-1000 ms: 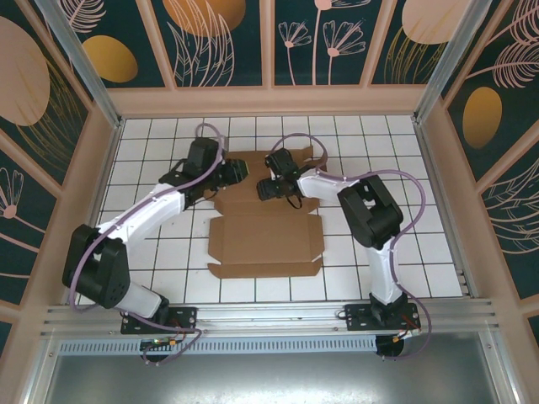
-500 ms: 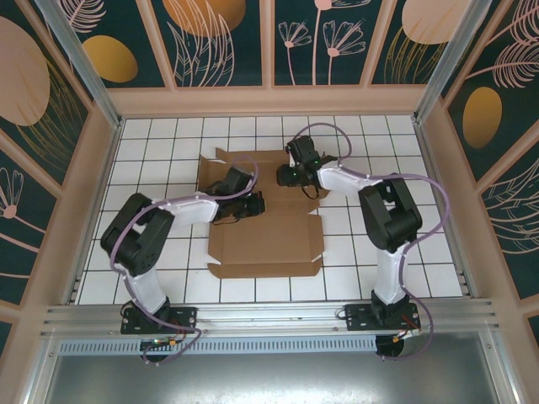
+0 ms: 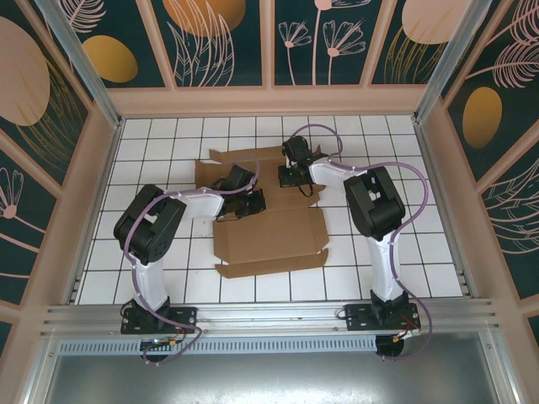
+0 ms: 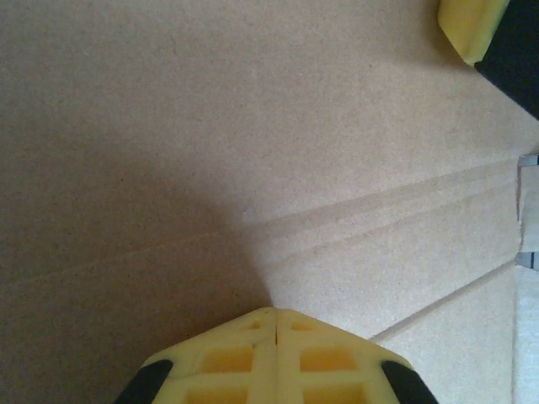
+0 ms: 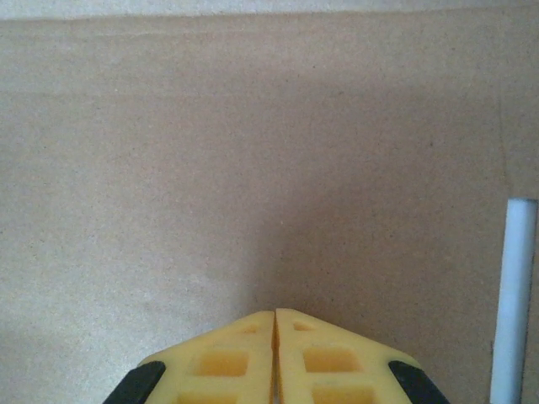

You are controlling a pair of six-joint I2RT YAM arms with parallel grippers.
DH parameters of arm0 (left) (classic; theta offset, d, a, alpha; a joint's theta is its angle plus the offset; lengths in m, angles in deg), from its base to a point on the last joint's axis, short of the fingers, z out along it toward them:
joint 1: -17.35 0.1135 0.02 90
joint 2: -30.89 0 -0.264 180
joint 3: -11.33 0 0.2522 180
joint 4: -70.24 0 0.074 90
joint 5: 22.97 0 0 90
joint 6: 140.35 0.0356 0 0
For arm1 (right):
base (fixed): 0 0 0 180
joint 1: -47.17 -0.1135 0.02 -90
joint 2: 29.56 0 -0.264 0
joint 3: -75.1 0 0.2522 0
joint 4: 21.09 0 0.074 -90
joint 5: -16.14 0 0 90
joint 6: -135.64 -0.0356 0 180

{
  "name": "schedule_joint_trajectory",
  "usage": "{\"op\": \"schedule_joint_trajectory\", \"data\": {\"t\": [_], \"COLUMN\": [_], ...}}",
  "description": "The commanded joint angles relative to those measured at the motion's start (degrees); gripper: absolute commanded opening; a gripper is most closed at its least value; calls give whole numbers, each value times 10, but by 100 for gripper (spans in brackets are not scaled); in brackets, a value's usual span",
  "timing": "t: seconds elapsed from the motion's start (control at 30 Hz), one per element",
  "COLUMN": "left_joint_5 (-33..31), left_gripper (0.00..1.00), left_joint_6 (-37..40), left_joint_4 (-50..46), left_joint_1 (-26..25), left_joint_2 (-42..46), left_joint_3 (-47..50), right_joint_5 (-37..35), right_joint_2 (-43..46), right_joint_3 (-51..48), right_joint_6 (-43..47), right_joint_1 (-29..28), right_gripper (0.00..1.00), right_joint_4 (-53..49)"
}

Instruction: Fold the paper box

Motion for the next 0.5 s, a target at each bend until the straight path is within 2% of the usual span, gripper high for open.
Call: {"op": "schedule_joint_trajectory", "data": {"t": [0.0,0.13,0.3,0.47], "left_joint_5": [-16,-18,-42,-22], "left_gripper": [0,0,0,0], "left_joint_6": [-12,-11,14,21], "left_joint_4": [-16,-25,-65,-86], "left_joint_1": [22,35,37,37], "left_joint_2": [-41,-52,-77,-131], "left_joint_3": [12,-2,-56,-119], "right_joint_5": [-34,-56,-43,-27], "right_joint_2": [-31,-16,46,97], "right_joint_3": [-30,-64,-150,-231], "right_joint_6": [5,-4,-32,-63], "right_joint_1": [1,3,10,5], "right_gripper": [9,12,14,17], "right_joint_4": [-36,-32,9,43]}}
